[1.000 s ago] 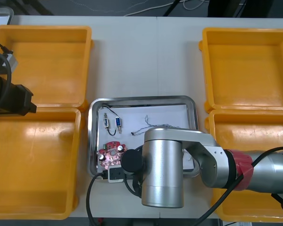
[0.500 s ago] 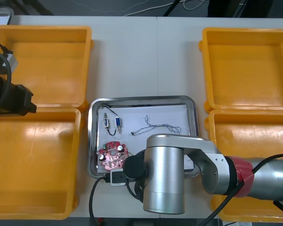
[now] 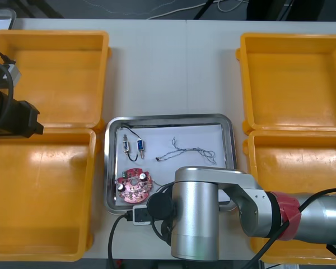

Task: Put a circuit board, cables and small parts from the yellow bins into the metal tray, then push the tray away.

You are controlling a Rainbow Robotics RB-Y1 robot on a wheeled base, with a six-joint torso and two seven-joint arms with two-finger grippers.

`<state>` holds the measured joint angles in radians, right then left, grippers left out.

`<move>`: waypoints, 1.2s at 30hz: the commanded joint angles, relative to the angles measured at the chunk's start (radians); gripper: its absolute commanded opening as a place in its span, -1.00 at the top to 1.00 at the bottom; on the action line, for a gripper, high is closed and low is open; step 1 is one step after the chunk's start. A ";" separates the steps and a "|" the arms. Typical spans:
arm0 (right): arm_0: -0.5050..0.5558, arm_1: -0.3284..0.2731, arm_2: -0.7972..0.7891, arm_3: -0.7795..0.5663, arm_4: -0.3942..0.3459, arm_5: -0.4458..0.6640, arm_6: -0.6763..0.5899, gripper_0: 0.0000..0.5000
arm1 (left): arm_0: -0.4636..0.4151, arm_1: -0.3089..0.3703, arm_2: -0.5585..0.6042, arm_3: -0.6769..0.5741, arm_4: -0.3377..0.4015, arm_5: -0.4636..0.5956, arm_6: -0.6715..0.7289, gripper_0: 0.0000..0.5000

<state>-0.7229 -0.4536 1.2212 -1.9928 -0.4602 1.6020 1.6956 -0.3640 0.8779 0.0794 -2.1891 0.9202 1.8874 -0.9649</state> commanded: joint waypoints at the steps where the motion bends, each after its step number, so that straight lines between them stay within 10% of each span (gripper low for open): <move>1: 0.013 0.016 0.021 -0.009 0.014 -0.010 0.024 0.52 | 0.019 0.033 0.034 -0.029 -0.009 -0.008 0.012 -1.00; 6: 0.008 0.015 0.020 -0.011 0.015 -0.010 0.018 0.99 | 0.019 0.033 0.034 -0.029 -0.009 -0.008 0.012 -1.00; 36: -0.122 -0.102 -0.062 -0.009 -0.104 -0.100 -0.073 1.00 | 0.019 0.033 0.034 -0.029 -0.009 -0.008 0.012 -1.00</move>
<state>-0.8067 -0.5304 1.1921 -1.9916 -0.5543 1.5086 1.6671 -0.3640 0.8779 0.0794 -2.1893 0.9202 1.8874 -0.9648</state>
